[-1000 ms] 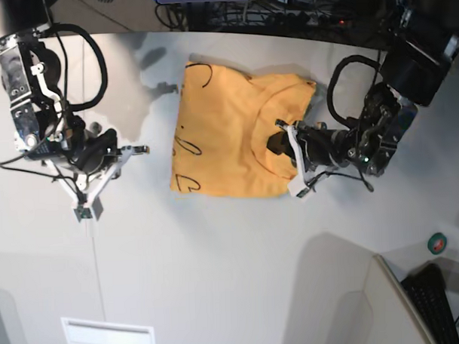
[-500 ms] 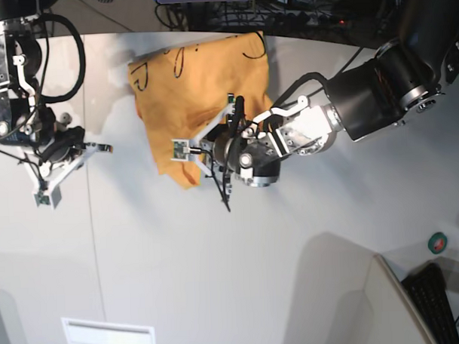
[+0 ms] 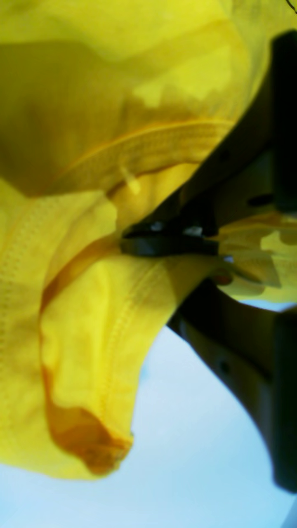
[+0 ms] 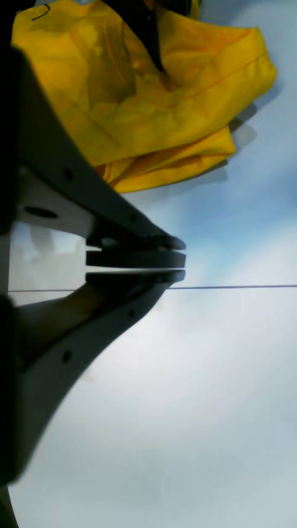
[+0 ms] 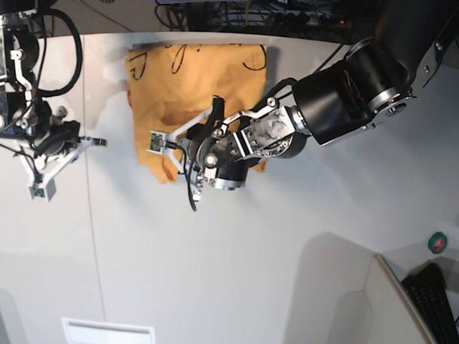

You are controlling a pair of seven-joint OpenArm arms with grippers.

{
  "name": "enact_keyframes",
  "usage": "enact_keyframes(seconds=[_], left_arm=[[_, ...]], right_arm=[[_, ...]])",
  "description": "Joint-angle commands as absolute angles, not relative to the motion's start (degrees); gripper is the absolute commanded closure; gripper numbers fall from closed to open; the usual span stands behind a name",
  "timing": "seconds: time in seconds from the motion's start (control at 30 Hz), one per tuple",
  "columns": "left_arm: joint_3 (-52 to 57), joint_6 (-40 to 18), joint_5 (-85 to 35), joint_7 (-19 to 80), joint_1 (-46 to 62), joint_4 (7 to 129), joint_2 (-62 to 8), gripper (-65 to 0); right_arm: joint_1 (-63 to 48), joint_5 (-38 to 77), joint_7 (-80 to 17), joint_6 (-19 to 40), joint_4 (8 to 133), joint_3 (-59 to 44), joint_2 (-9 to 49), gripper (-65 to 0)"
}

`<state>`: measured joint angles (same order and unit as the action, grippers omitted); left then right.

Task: Layout the t-shirt on the table in an organized manner, then fold the t-shirt properly
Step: 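Fold the bundle over with the left gripper toward the right gripper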

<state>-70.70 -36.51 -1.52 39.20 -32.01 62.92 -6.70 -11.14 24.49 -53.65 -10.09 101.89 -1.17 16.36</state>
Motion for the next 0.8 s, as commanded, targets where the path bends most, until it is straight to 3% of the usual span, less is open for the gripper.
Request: enact_keyframes(seconds=[0.0,0.53,0.77], left_arm=[[-70.29,-36.70,-1.36,36.97,-33.54,63.43,-6.37,0.0],[-70.20,-36.70,-2.07,35.74,-36.62,63.78,-6.64,0.0],[-64.75,-36.79,-1.98,35.74,-36.44,64.13,-6.29,-34.9]], right_arm=[[-10.42,24.66,-52.88,-10.07,102.73,-1.63,17.01,0.0],[-10.51,24.84,-52.88,-10.07,102.73,-1.10,16.84,0.0],[-10.51,24.92,-52.88,-10.07,102.73,-1.10,16.84,0.0]])
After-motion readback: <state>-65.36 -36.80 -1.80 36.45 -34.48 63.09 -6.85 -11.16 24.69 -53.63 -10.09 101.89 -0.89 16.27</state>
